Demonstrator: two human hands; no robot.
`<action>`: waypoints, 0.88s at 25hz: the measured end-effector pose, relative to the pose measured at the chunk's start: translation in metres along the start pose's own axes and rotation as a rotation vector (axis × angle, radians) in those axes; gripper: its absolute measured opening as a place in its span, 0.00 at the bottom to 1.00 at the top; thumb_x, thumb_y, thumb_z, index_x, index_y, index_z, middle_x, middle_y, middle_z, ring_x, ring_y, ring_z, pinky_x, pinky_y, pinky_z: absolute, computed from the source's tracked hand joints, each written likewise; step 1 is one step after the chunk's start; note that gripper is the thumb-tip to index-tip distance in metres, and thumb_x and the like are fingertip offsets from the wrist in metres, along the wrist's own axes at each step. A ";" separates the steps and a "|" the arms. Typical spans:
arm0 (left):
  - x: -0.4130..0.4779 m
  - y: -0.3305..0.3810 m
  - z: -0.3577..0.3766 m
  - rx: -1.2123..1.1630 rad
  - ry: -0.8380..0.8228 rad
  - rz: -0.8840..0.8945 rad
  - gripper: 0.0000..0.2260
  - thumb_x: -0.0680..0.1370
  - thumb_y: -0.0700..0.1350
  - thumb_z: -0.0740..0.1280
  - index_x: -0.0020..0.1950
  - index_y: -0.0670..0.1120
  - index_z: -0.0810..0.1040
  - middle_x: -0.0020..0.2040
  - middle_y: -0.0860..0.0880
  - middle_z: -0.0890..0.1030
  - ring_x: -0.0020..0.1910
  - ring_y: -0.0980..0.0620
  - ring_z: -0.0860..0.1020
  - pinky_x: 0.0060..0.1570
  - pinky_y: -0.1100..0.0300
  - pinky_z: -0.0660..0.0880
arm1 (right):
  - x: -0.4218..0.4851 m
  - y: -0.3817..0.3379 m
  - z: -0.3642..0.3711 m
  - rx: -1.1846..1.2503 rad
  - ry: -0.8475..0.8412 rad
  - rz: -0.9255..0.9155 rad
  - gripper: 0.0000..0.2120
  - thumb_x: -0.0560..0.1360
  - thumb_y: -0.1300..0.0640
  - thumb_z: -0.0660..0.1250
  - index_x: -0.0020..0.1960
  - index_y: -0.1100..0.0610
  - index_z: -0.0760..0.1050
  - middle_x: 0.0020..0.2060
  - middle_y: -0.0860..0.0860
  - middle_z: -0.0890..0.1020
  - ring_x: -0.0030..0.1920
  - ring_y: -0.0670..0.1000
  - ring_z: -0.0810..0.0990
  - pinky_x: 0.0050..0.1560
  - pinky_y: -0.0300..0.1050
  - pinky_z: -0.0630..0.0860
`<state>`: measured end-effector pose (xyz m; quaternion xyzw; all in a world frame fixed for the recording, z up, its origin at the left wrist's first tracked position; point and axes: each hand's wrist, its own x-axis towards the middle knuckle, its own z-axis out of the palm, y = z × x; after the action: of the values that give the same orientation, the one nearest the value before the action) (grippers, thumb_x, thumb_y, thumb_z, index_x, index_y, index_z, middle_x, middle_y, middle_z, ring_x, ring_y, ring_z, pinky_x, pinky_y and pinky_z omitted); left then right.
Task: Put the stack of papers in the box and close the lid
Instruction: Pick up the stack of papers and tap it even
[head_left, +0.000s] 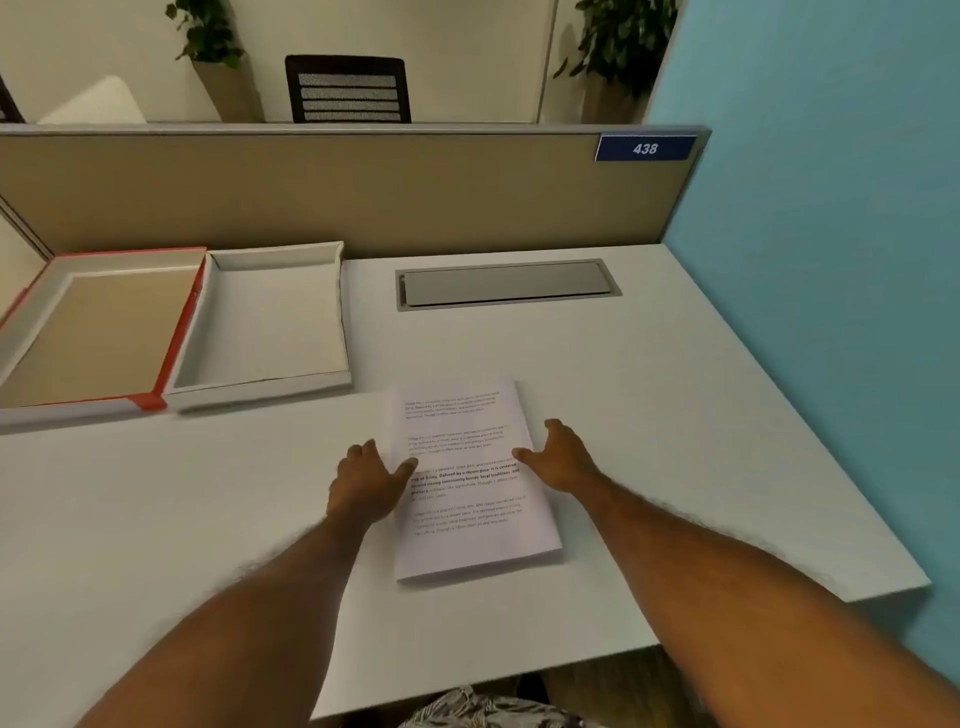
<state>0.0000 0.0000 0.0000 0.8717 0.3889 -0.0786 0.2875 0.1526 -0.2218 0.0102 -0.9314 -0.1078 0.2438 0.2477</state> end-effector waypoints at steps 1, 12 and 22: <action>0.002 0.001 0.002 -0.016 0.008 -0.009 0.38 0.75 0.64 0.64 0.76 0.40 0.61 0.73 0.39 0.67 0.72 0.38 0.66 0.68 0.43 0.66 | 0.003 0.000 0.002 0.028 0.007 0.024 0.43 0.72 0.42 0.72 0.77 0.62 0.57 0.74 0.60 0.67 0.73 0.61 0.67 0.71 0.55 0.68; 0.036 0.024 0.013 -0.604 -0.022 -0.362 0.27 0.74 0.55 0.70 0.61 0.34 0.75 0.58 0.38 0.80 0.56 0.37 0.79 0.50 0.51 0.75 | 0.024 -0.014 0.021 0.181 0.008 0.135 0.29 0.67 0.47 0.78 0.59 0.66 0.78 0.57 0.60 0.83 0.55 0.59 0.84 0.55 0.52 0.81; 0.047 0.047 0.016 -0.421 -0.014 -0.502 0.30 0.70 0.57 0.71 0.64 0.39 0.73 0.64 0.39 0.74 0.62 0.41 0.72 0.62 0.48 0.73 | 0.028 -0.015 0.023 0.180 0.001 0.157 0.30 0.67 0.48 0.79 0.59 0.66 0.78 0.58 0.60 0.83 0.56 0.60 0.83 0.57 0.54 0.81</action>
<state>0.0677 -0.0038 -0.0094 0.6693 0.5976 -0.0708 0.4357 0.1636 -0.1910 -0.0102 -0.9112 -0.0121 0.2705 0.3105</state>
